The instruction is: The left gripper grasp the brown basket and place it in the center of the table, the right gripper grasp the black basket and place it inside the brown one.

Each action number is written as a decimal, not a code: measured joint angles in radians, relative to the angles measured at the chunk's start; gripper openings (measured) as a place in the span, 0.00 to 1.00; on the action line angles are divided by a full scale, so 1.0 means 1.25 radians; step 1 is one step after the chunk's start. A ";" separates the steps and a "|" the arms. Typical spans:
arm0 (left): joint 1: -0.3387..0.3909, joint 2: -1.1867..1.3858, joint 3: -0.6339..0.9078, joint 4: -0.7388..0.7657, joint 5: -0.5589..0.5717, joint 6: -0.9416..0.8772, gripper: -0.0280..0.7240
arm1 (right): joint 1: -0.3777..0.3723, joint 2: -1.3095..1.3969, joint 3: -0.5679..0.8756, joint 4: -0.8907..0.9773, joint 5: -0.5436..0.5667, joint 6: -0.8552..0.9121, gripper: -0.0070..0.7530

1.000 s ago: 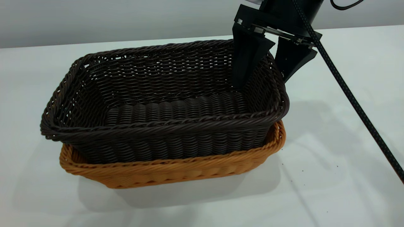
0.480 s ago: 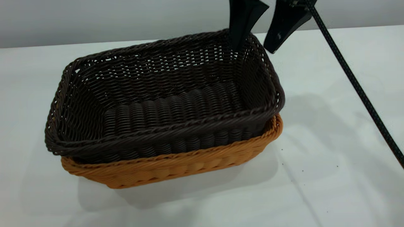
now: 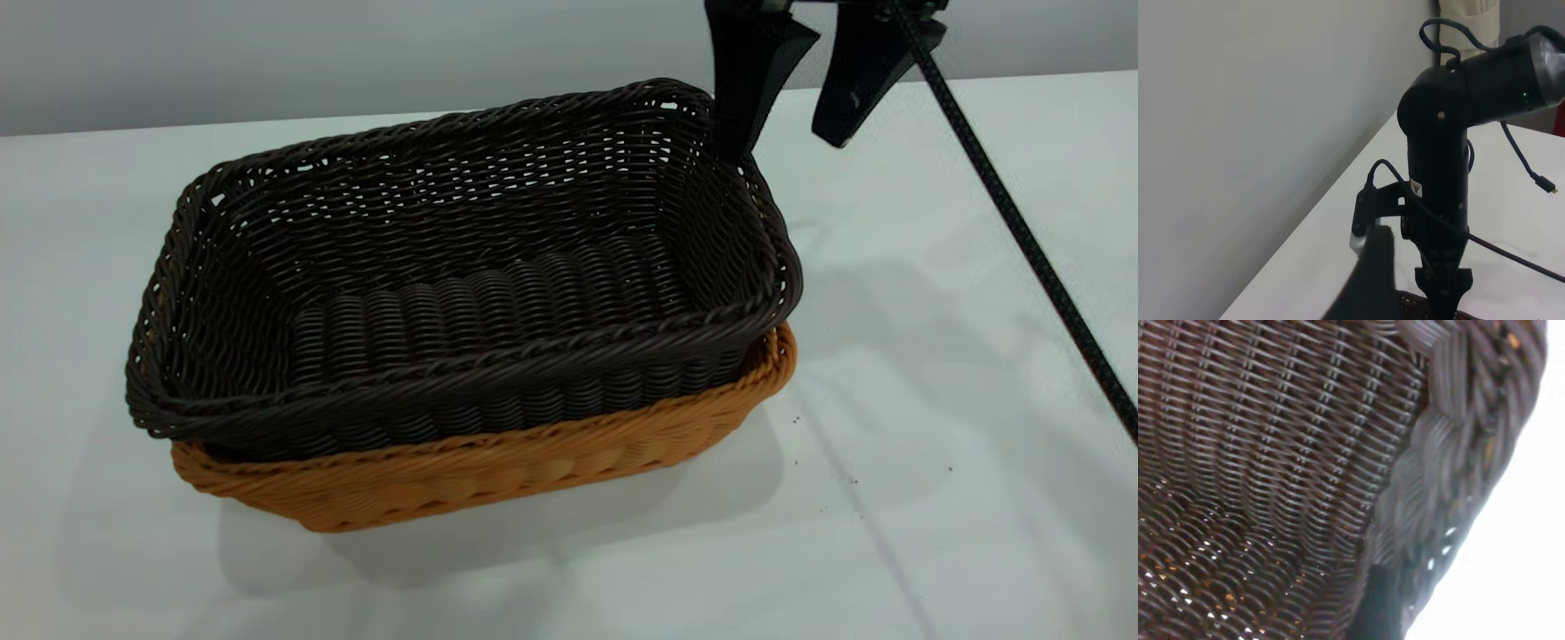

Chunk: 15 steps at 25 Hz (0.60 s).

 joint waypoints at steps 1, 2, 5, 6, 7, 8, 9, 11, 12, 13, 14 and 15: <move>0.000 0.000 0.000 0.000 -0.001 0.000 0.91 | -0.003 -0.008 0.000 0.002 0.000 0.000 0.83; 0.000 0.000 0.000 0.000 -0.001 0.000 0.91 | -0.003 -0.018 0.000 0.008 0.000 0.000 0.82; 0.000 0.000 0.000 0.000 -0.001 0.000 0.91 | -0.004 -0.044 0.000 0.031 0.001 0.004 0.78; 0.000 0.000 0.000 0.000 0.000 0.000 0.91 | -0.004 -0.054 0.000 0.035 0.001 0.005 0.76; 0.000 0.000 0.000 0.005 0.002 0.000 0.91 | -0.004 -0.064 0.000 0.038 0.001 0.005 0.74; 0.000 0.000 0.000 0.014 0.007 0.000 0.91 | -0.004 -0.075 0.000 0.039 0.001 -0.001 0.73; 0.000 0.000 0.000 0.025 0.021 0.000 0.91 | -0.004 -0.086 0.000 0.039 0.001 -0.003 0.70; 0.000 0.000 0.000 0.056 0.055 0.000 0.88 | -0.004 -0.112 0.000 0.036 0.001 -0.003 0.62; 0.000 0.000 0.000 0.072 0.072 -0.002 0.85 | -0.004 -0.128 0.000 0.034 0.001 -0.003 0.57; 0.000 0.000 0.000 0.090 0.086 -0.006 0.82 | -0.004 -0.145 0.000 0.034 0.001 -0.003 0.50; 0.000 0.000 0.000 0.106 0.105 -0.007 0.78 | -0.004 -0.161 0.000 0.036 0.001 -0.003 0.43; 0.000 0.000 0.000 0.115 0.125 -0.007 0.73 | -0.003 -0.179 0.000 0.042 0.001 -0.003 0.35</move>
